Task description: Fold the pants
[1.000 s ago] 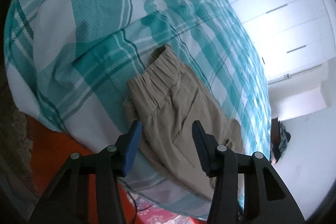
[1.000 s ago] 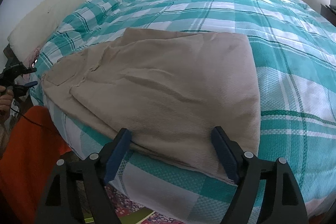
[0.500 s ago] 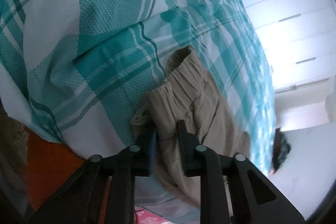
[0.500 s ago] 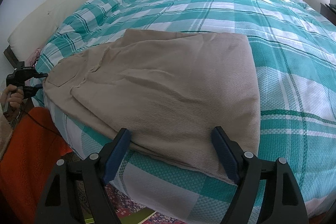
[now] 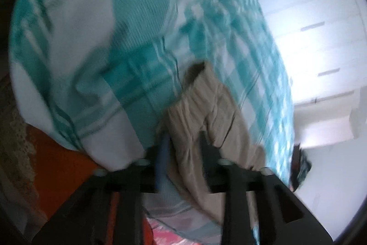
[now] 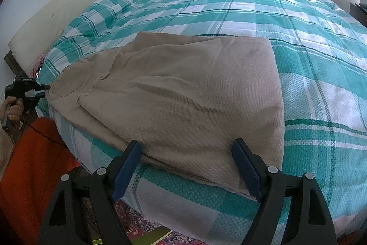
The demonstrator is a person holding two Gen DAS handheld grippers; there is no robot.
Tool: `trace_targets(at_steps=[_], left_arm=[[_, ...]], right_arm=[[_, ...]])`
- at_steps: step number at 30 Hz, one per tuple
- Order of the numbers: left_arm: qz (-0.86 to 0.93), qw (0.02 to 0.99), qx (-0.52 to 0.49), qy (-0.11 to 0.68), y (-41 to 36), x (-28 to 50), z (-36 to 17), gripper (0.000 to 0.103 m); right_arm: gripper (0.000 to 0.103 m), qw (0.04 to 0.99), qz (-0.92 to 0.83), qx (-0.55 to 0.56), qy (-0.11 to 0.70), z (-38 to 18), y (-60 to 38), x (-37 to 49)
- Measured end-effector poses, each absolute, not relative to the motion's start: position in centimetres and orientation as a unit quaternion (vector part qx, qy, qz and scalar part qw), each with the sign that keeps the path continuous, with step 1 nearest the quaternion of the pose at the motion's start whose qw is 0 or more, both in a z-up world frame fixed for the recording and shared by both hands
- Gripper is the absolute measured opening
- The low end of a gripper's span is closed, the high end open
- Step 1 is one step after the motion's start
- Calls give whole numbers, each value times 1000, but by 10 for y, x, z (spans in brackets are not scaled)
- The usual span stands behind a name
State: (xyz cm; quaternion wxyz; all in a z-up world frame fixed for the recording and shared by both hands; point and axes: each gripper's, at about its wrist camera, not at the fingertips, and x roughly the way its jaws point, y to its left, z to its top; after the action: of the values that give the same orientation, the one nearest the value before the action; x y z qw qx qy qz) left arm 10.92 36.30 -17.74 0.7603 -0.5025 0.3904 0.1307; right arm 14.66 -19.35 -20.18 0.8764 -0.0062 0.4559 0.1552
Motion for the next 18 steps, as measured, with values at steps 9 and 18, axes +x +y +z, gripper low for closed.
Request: trace_targets(at_steps=[9, 18], left_arm=[[109, 760, -499, 402, 360, 112, -197, 77], [100, 755, -495, 417, 337, 132, -211, 58]], right_arm=[[86, 876, 154, -7, 457, -204, -189, 147], [86, 877, 154, -7, 456, -205, -192, 148]])
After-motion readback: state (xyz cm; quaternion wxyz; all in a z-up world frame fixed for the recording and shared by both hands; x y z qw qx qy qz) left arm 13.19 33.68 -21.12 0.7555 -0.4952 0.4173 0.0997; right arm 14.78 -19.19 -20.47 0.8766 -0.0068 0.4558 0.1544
